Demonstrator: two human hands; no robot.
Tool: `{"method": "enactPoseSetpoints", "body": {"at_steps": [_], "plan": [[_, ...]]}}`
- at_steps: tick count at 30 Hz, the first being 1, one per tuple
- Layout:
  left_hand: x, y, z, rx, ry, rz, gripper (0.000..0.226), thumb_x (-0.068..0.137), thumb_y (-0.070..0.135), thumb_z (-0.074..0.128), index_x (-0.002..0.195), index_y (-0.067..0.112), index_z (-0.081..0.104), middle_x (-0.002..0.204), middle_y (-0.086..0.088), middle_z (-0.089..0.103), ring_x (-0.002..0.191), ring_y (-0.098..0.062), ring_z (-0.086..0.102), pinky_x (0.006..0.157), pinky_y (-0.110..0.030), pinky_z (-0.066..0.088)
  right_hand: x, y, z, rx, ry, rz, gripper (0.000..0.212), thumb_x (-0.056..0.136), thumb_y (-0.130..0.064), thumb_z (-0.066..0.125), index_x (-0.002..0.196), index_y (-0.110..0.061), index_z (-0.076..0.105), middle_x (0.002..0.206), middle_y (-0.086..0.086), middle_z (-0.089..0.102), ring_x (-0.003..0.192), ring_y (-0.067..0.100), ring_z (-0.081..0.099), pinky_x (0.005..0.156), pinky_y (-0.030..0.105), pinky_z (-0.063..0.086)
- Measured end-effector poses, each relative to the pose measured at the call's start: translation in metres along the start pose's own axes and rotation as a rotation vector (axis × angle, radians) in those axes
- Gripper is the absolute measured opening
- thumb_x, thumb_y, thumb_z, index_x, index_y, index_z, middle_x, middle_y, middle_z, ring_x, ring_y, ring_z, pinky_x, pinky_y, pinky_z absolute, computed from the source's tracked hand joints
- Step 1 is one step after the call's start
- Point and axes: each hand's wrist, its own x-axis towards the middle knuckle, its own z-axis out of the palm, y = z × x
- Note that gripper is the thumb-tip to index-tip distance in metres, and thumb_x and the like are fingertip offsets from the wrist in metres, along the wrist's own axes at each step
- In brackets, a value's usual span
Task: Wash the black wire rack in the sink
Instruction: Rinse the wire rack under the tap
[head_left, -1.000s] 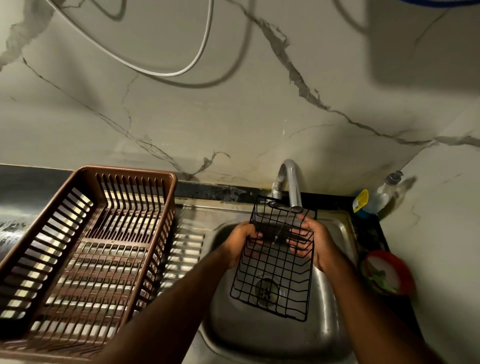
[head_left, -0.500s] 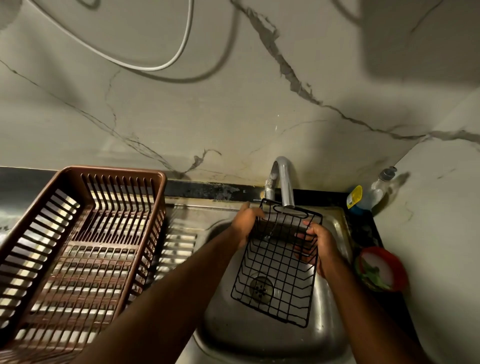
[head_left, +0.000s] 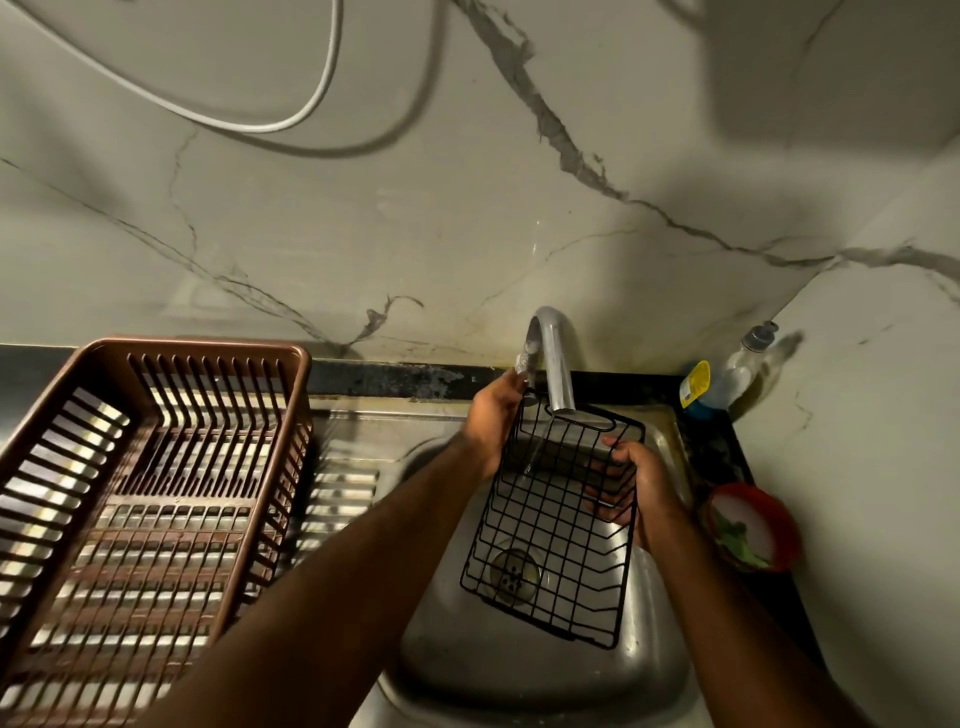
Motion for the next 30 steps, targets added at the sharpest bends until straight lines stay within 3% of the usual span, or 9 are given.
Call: {"method": "enactPoseSetpoints", "body": {"at_steps": [3, 7, 10, 15, 17, 20, 24, 26, 30], "plan": [[-0.001, 0.012, 0.009, 0.245, -0.115, 0.015, 0.075, 0.078, 0.031, 0.05, 0.152, 0.023, 0.044, 0.146, -0.008, 0.054, 0.135, -0.025, 0.046, 0.116, -0.047, 0.032, -0.007, 0.001, 0.002, 0.025, 0.024, -0.011, 0.027, 0.092, -0.023, 0.044, 0.107, -0.026, 0.066, 0.09, 0.009, 0.072, 0.076, 0.031, 0.068, 0.077, 0.045, 0.054], [0.002, 0.014, 0.01, 0.4, -0.194, -0.029, 0.1, 0.07, 0.021, 0.059, 0.162, 0.03, 0.02, 0.161, -0.01, 0.035, 0.143, -0.028, 0.036, 0.121, -0.051, 0.03, -0.014, 0.002, 0.003, -0.005, 0.06, -0.045, 0.016, 0.094, -0.027, 0.048, 0.095, -0.024, 0.063, 0.088, 0.007, 0.069, 0.075, 0.029, 0.065, 0.076, 0.043, 0.052], [-0.007, 0.008, 0.003, 0.409, -0.143, -0.073, 0.093, 0.075, 0.021, 0.066, 0.16, 0.025, 0.028, 0.156, -0.01, 0.042, 0.14, -0.03, 0.042, 0.117, -0.046, 0.036, -0.021, 0.002, 0.005, -0.088, 0.071, -0.124, 0.018, 0.092, -0.03, 0.052, 0.102, -0.021, 0.063, 0.093, 0.008, 0.065, 0.075, 0.029, 0.065, 0.072, 0.045, 0.054], [-0.032, -0.004, -0.009, 0.422, -0.036, -0.064, 0.044, 0.099, 0.01, 0.058, 0.14, 0.023, 0.048, 0.119, -0.002, 0.062, 0.11, -0.02, 0.06, 0.081, -0.03, 0.05, -0.041, 0.004, 0.009, -0.261, 0.079, -0.368, 0.03, 0.079, -0.024, 0.056, 0.106, -0.035, 0.06, 0.085, 0.004, 0.063, 0.075, 0.026, 0.061, 0.061, 0.038, 0.049], [-0.041, -0.008, -0.013, 0.417, -0.003, -0.055, 0.036, 0.101, 0.01, 0.055, 0.135, 0.021, 0.051, 0.115, -0.003, 0.064, 0.105, -0.02, 0.063, 0.079, -0.028, 0.052, -0.052, 0.007, 0.01, -0.357, 0.084, -0.446, 0.042, 0.072, -0.026, 0.059, 0.112, -0.039, 0.057, 0.089, 0.004, 0.067, 0.075, 0.022, 0.062, 0.063, 0.038, 0.05], [-0.049, -0.015, -0.023, 0.461, 0.054, -0.055, 0.032, 0.101, 0.005, 0.053, 0.13, 0.018, 0.053, 0.11, -0.006, 0.064, 0.097, -0.016, 0.063, 0.073, -0.023, 0.05, -0.069, 0.015, 0.009, -0.525, 0.065, -0.61, 0.045, 0.079, -0.009, 0.068, 0.114, -0.034, 0.055, 0.094, -0.006, 0.068, 0.076, 0.008, 0.066, 0.065, 0.028, 0.054], [-0.057, -0.024, -0.037, 0.662, 0.102, -0.026, 0.029, 0.098, 0.003, 0.055, 0.119, 0.024, 0.052, 0.115, -0.014, 0.063, 0.088, -0.014, 0.06, 0.066, -0.024, 0.048, -0.076, 0.032, 0.003, -0.805, -0.058, -0.784, 0.067, 0.071, -0.007, 0.081, 0.124, -0.029, 0.046, 0.118, -0.007, 0.059, 0.102, 0.003, 0.062, 0.08, 0.02, 0.055], [-0.061, -0.029, -0.047, 0.763, 0.107, -0.038, 0.028, 0.097, 0.005, 0.056, 0.122, 0.019, 0.055, 0.11, -0.01, 0.063, 0.092, -0.017, 0.062, 0.069, -0.027, 0.05, -0.076, 0.044, 0.0, -0.957, -0.079, -0.875, 0.079, 0.065, -0.01, 0.087, 0.132, -0.021, 0.045, 0.129, -0.005, 0.046, 0.114, 0.003, 0.048, 0.092, 0.017, 0.046], [-0.035, -0.073, -0.084, 0.823, 0.06, -0.015, 0.048, 0.086, 0.009, 0.058, 0.131, 0.025, 0.064, 0.123, -0.009, 0.069, 0.113, -0.029, 0.066, 0.099, -0.051, 0.054, -0.078, 0.063, -0.003, -1.18, -0.146, -1.012, 0.08, 0.064, -0.013, 0.09, 0.132, -0.01, 0.048, 0.139, 0.006, 0.034, 0.125, 0.005, 0.033, 0.103, 0.02, 0.038]]}}
